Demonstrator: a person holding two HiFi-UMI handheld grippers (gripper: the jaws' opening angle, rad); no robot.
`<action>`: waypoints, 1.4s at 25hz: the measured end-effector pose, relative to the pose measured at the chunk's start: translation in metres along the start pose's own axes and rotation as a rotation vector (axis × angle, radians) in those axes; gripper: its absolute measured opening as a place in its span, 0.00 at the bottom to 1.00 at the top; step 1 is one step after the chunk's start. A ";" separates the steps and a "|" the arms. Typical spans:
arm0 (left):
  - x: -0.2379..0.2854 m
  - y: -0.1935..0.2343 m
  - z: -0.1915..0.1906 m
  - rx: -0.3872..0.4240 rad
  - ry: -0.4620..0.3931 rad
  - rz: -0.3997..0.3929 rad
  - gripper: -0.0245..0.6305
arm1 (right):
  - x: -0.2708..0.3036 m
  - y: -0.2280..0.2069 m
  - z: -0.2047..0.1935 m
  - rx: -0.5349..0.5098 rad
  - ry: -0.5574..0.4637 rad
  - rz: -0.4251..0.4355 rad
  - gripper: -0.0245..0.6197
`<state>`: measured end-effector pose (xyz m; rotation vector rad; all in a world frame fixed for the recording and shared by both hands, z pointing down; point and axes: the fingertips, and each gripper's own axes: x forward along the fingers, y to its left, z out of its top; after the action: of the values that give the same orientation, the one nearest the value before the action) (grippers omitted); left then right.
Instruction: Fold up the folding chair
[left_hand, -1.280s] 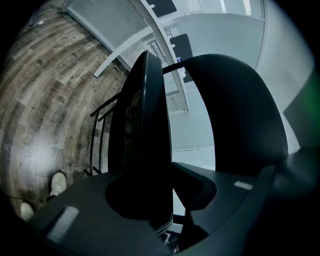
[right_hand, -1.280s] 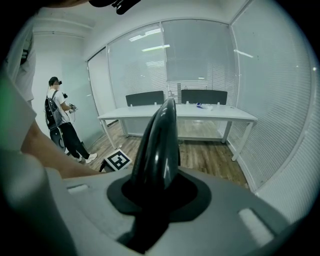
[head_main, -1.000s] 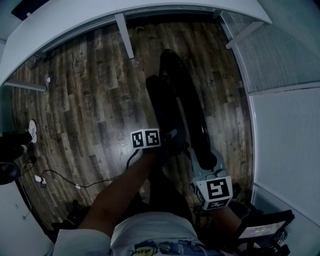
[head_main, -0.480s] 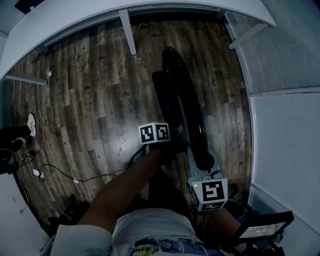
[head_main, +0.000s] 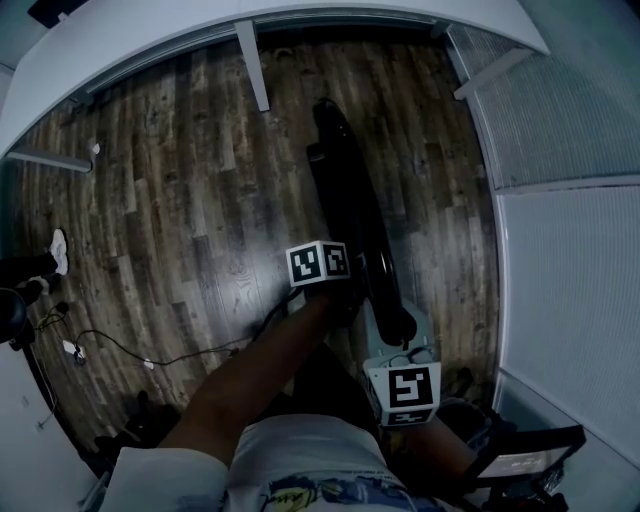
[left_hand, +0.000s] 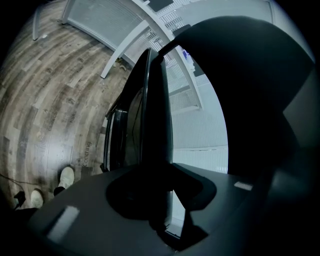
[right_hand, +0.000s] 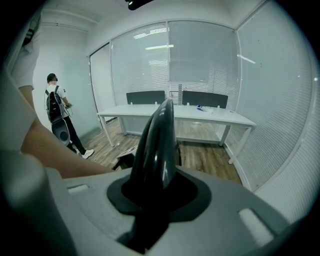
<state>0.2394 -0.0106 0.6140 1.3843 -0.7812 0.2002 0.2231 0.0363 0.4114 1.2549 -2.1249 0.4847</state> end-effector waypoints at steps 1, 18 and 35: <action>0.000 -0.001 0.001 -0.002 -0.001 0.001 0.24 | 0.000 -0.001 0.002 0.001 -0.001 -0.001 0.17; -0.044 0.002 0.026 -0.078 -0.063 0.021 0.23 | 0.004 0.022 0.048 -0.067 -0.027 0.096 0.15; -0.146 0.055 0.143 -0.250 -0.304 0.019 0.23 | 0.081 0.108 0.140 -0.251 -0.038 0.316 0.15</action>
<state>0.0477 -0.0859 0.5683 1.1827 -1.0341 -0.0946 0.0544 -0.0463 0.3613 0.7995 -2.3435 0.3131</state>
